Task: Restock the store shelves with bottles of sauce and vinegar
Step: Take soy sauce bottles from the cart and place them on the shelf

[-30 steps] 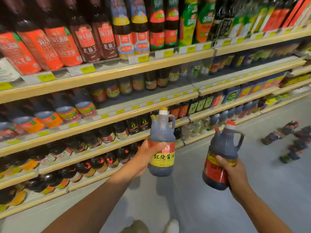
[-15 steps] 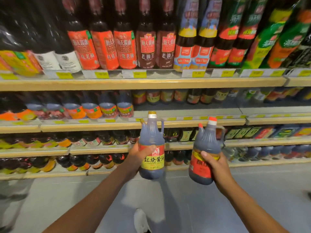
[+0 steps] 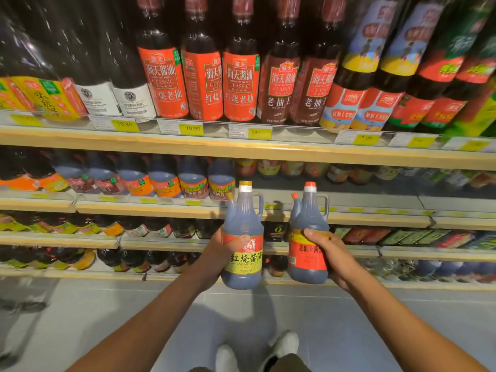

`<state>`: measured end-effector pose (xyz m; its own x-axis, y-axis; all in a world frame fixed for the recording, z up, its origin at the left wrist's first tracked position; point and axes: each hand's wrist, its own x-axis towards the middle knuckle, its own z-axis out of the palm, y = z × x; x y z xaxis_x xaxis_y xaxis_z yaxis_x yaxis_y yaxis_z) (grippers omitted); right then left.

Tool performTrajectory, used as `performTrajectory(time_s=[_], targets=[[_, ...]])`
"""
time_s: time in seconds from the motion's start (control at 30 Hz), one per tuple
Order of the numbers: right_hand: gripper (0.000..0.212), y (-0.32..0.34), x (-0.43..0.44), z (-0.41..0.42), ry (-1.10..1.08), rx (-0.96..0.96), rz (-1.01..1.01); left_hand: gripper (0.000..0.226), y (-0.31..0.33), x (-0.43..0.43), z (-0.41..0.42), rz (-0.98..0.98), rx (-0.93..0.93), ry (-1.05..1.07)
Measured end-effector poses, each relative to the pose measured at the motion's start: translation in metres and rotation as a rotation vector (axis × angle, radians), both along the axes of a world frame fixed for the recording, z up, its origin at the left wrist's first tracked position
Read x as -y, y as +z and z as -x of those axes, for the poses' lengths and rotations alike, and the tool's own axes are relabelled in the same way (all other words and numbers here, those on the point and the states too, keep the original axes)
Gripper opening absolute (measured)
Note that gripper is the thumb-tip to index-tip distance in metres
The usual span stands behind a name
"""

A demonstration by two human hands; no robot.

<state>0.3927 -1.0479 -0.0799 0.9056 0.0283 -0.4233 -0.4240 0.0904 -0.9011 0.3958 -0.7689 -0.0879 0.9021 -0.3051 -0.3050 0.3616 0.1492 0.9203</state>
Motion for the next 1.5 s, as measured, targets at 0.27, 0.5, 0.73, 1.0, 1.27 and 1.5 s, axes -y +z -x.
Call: performTrajectory(time_s=[0.27,0.5,0.73,1.0,1.27,1.5], targets=[[0.075,-0.013,-0.011,-0.075,0.079,-0.031,0.139,0.070,-0.011,-0.007,-0.011,0.033,-0.064,0.061],[0.076,-0.007,-0.015,-0.147,0.113,0.060,0.242,0.056,-0.018,-0.008,-0.016,0.017,-0.101,0.131],[0.074,-0.010,-0.009,-0.199,0.068,0.022,0.380,0.069,-0.024,-0.009,-0.020,-0.020,-0.145,0.187],[0.073,-0.035,-0.011,-0.207,0.059,0.030,0.502,0.080,-0.027,-0.009,-0.018,-0.084,-0.175,0.213],[0.041,-0.051,-0.008,-0.202,0.128,0.085,0.484,0.071,-0.030,-0.015,-0.021,-0.114,-0.186,0.202],[0.032,-0.051,-0.018,-0.209,0.197,0.059,0.529,0.084,-0.035,-0.022,-0.024,-0.123,-0.180,0.211]])
